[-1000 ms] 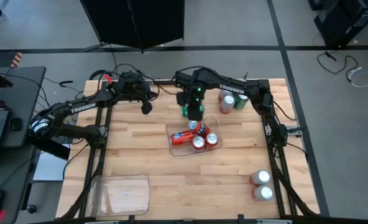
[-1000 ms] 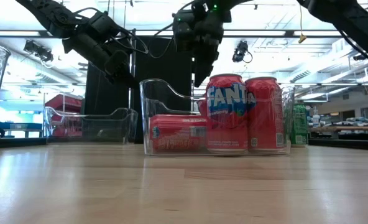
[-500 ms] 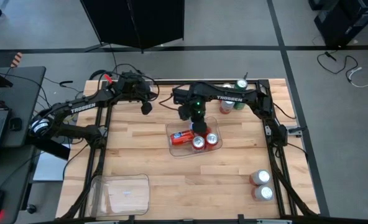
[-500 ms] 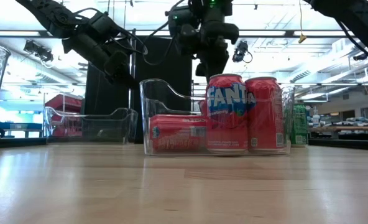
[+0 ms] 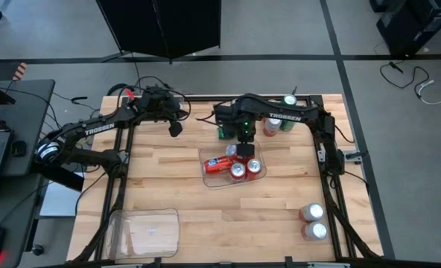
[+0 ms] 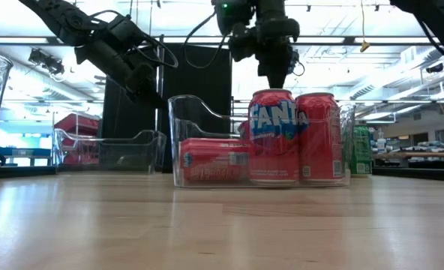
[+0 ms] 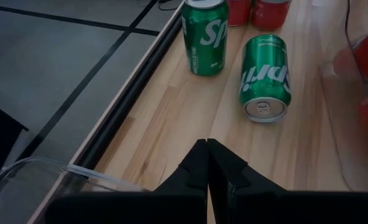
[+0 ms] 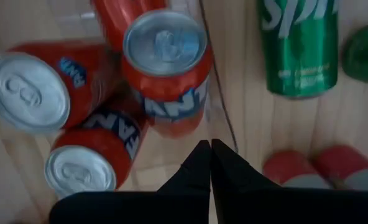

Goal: Sort soda cans
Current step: Adjust the orange soda can

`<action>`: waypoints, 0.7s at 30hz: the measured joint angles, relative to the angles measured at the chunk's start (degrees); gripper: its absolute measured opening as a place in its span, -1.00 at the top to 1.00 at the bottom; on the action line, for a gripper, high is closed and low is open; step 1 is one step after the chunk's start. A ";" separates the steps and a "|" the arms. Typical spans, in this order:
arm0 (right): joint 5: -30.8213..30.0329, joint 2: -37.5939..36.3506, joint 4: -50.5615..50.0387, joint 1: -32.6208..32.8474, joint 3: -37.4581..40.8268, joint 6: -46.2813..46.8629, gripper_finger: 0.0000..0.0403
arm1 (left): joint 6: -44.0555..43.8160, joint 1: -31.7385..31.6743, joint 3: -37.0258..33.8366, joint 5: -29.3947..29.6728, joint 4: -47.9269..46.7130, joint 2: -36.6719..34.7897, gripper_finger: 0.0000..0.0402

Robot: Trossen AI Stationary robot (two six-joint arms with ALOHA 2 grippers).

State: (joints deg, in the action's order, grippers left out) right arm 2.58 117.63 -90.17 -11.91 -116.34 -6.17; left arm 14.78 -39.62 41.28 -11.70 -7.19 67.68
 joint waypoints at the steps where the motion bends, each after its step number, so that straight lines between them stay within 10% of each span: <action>1: -0.11 -0.45 0.47 0.27 0.68 -0.03 1.00 | -0.02 0.00 0.00 0.00 -0.01 0.00 0.99; 21: 6.87 -0.62 16.68 1.23 9.09 -5.63 1.00 | -1.55 0.02 0.00 0.26 0.03 0.00 0.99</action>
State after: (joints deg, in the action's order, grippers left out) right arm 9.45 117.01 -73.48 -10.68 -107.25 -11.80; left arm 13.23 -39.59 41.28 -11.44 -7.16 67.68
